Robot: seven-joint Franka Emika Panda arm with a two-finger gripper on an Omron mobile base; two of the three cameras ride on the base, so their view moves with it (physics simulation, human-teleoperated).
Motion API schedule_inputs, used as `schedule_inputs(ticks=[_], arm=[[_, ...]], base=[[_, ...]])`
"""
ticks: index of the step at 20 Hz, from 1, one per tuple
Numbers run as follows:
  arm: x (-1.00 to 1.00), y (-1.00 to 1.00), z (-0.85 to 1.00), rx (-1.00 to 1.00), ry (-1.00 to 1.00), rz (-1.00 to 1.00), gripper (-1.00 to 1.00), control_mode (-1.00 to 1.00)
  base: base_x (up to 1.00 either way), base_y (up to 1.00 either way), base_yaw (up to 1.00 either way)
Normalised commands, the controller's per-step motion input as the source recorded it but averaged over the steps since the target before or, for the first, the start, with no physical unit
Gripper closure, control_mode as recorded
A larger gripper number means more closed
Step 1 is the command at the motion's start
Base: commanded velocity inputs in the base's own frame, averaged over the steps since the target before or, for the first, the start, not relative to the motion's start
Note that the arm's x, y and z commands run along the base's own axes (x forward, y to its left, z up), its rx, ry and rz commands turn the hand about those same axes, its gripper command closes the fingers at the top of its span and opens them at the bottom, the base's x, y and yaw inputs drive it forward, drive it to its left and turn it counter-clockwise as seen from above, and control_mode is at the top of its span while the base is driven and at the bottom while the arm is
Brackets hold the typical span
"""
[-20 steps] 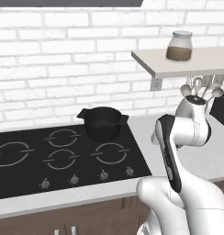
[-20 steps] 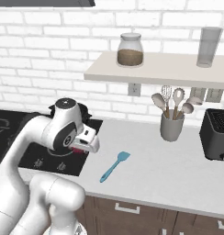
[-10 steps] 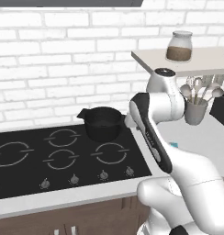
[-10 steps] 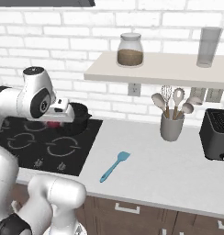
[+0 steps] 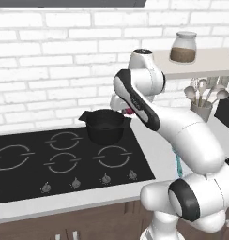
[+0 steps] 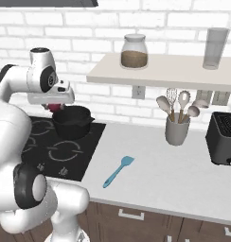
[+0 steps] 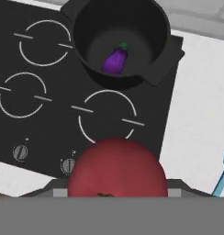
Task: Put the tomato and eggplant in the pot. Retrieve the spatula and lightly stir the vegetables in the pot.
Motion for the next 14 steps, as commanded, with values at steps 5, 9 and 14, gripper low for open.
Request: schedule_inputs(ticks=[5, 9, 14], arm=[[0.76, 0.42, -0.3, 0.0, -0.01, 0.0, 1.0, -1.0], [0.69, 0.04, -0.48, 0.0, 0.0, 0.0, 1.0, -1.0], [0.71, 0.16, -0.55, 0.0, 0.0, 0.0, 1.0, -1.0]], base=[[0.0, 0.0, 0.0], [0.0, 0.0, 0.0], [0.0, 0.0, 0.0]])
